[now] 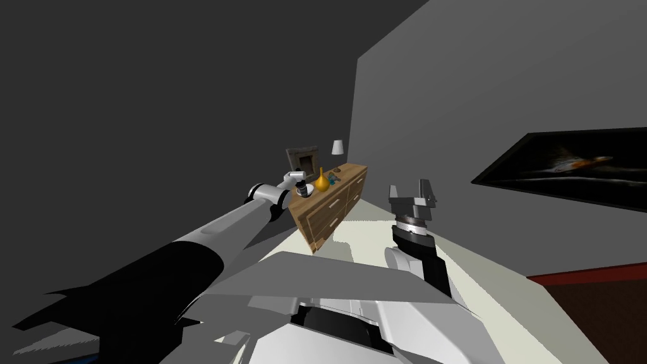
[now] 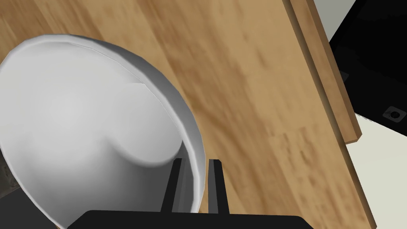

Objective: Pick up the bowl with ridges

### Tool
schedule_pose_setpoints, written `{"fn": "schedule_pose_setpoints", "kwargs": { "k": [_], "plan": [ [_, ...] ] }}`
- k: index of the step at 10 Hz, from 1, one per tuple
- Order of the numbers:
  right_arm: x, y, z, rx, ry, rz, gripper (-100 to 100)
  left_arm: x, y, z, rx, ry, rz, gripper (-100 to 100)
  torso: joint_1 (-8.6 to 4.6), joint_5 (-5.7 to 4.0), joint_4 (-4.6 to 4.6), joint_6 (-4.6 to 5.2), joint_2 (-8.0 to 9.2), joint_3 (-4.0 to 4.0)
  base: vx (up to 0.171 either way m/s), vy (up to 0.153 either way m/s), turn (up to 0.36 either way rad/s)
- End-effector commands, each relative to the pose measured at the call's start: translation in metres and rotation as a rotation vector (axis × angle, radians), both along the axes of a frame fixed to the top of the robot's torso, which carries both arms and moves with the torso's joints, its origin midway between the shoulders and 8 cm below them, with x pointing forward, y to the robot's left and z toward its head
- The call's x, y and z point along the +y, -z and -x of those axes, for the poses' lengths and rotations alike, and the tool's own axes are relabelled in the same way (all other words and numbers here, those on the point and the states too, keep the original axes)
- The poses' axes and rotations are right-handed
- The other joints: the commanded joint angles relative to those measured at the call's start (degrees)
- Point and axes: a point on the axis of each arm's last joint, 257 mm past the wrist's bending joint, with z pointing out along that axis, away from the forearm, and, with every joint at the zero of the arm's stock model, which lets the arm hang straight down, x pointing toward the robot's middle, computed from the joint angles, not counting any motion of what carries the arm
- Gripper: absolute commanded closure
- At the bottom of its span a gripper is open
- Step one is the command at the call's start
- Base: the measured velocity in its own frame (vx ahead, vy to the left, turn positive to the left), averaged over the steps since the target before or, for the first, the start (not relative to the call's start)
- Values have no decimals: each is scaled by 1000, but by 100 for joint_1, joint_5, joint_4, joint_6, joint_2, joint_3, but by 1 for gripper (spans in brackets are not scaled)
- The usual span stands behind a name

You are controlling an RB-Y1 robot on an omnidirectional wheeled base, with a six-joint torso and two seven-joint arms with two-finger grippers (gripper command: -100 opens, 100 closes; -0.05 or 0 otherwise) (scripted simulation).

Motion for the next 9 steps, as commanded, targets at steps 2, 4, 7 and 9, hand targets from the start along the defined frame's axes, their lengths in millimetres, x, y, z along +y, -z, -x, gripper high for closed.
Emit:
{"fn": "schedule_pose_setpoints", "kwargs": {
  "k": [2,4,7,9],
  "plan": [
    [0,0,0,0,0,0,0,0,0,0,1,0,0,0,-1,-1,2,1,1,1,0,0,0],
    [0,0,0,0,0,0,0,9,5,4,7,-3,3,100,-14,-4,1,-2,-5,-2,26,-53,44],
    [0,0,0,0,0,0,0,41,0,8,-2,6,12,100,-17,-3,-4,-7,-12,-8,29,-93,35],
    [0,0,0,0,0,0,0,45,3,12,10,-5,14,100,-39,-11,-2,-1,-26,-13,47,-91,22]
  ]
}}
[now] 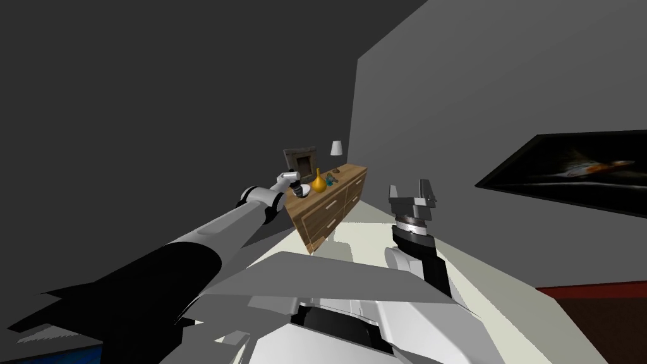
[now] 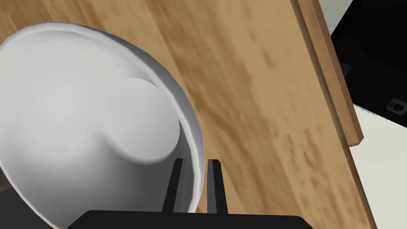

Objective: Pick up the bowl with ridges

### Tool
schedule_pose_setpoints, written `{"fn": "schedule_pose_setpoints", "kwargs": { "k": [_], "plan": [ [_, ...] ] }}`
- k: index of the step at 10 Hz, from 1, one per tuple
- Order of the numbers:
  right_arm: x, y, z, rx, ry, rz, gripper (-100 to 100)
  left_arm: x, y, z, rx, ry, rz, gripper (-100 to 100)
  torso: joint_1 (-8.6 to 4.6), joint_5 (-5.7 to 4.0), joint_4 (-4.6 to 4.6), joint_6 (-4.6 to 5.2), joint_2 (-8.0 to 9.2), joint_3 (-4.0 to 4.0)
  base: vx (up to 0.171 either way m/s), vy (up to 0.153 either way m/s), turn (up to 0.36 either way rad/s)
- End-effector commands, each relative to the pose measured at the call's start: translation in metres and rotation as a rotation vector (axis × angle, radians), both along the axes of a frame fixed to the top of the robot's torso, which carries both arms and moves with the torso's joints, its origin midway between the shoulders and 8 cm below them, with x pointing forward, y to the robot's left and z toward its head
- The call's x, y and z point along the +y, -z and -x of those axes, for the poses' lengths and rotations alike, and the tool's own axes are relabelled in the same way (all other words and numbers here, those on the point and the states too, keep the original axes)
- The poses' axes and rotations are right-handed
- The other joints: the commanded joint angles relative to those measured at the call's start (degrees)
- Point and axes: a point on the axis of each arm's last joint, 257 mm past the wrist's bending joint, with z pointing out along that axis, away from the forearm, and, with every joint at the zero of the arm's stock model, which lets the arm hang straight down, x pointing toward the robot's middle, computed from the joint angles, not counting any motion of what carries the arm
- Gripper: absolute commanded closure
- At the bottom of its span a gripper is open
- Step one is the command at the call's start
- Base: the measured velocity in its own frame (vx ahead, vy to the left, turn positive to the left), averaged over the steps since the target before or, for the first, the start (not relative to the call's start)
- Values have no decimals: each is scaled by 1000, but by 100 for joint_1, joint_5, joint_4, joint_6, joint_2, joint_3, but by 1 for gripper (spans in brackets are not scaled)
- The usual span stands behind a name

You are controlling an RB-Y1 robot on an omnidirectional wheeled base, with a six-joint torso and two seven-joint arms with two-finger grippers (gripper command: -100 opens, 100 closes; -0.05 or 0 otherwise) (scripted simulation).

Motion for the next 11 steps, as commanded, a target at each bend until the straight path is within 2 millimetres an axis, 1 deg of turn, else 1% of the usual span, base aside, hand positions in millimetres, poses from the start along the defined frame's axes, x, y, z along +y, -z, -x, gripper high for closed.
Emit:
{"fn": "schedule_pose_setpoints", "kwargs": {
  "k": [1,2,3,4,6,8,9,11],
  "plan": [
    [0,0,0,0,0,0,0,0,-4,-1,-7,2,0,100,0,0,0,0,0,0,3,8,-19],
    [0,0,0,0,0,0,0,17,-6,3,-8,5,2,100,20,3,6,-2,10,8,28,-51,20],
    [0,0,0,0,0,0,0,13,-18,-7,-44,23,-4,100,13,2,8,-14,12,10,20,-70,66],
    [0,0,0,0,0,0,0,11,-25,-11,-62,31,-7,100,3,-3,13,-5,16,14,2,-40,5],
    [0,0,0,0,0,0,0,15,-11,-1,-22,12,0,100,9,-1,15,-2,24,19,4,-7,-18],
    [0,0,0,0,0,0,0,17,-6,3,-8,5,2,100,23,1,16,-9,30,23,0,0,0],
    [0,0,0,0,0,0,0,34,-8,9,-9,11,3,100,24,2,18,-9,31,24,32,-64,33],
    [0,0,0,0,0,0,0,60,-7,23,5,35,0,100,-28,-10,18,-13,17,18,82,-203,86]
  ]
}}
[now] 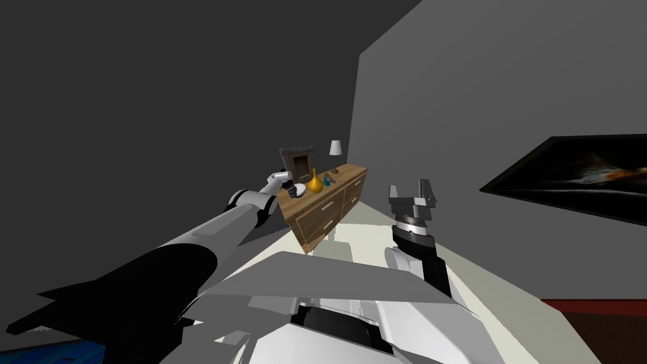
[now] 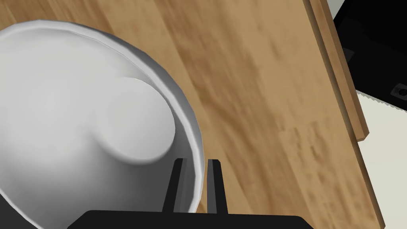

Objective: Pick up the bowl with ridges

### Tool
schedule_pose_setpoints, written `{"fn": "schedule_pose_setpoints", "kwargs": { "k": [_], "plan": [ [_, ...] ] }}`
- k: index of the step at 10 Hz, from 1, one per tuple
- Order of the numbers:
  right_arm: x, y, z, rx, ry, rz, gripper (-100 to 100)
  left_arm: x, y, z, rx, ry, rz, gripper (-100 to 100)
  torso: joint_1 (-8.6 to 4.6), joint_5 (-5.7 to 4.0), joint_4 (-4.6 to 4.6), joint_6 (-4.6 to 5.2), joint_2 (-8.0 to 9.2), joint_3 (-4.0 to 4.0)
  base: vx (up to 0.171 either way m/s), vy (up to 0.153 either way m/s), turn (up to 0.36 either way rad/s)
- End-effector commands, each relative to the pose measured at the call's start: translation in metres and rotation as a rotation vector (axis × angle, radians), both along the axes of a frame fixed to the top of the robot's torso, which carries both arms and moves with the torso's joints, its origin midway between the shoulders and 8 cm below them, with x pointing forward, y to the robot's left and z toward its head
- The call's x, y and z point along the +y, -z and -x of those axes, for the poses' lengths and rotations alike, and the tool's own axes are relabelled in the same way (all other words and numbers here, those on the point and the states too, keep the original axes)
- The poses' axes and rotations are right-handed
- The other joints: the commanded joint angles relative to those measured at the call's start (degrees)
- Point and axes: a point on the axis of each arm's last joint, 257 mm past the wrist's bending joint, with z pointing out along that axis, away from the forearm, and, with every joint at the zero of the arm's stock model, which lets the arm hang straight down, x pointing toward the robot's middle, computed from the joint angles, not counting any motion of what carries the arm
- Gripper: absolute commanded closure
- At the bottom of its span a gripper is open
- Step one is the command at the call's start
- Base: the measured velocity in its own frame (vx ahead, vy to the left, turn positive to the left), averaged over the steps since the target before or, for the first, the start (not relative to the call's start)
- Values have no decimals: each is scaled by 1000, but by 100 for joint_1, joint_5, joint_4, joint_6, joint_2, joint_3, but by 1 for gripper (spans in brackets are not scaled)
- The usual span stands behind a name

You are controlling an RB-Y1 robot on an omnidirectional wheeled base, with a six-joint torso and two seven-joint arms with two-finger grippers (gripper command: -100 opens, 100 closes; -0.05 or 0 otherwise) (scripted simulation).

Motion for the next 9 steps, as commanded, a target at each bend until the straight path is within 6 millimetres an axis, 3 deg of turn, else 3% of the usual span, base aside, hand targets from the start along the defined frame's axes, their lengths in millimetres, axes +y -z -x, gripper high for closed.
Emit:
{"fn": "schedule_pose_setpoints", "kwargs": {
  "k": [1,3,7,8,9],
  "plan": [
    [0,0,0,0,0,0,0,16,4,12,16,-6,4,100,0,0,0,0,0,0,54,-160,30],
    [0,0,0,0,0,0,0,13,-5,5,-9,9,-3,100,48,8,6,5,27,15,-14,-12,-13],
    [0,0,0,0,0,0,0,57,-14,29,-4,52,-19,100,28,0,11,3,24,17,44,-115,48],
    [0,0,0,0,0,0,0,51,-11,27,-2,39,-14,100,21,-2,12,3,25,18,21,-68,30],
    [0,0,0,0,0,0,0,53,-11,27,-1,42,-16,0,37,0,13,10,30,20,3,-11,-2]
  ]
}}
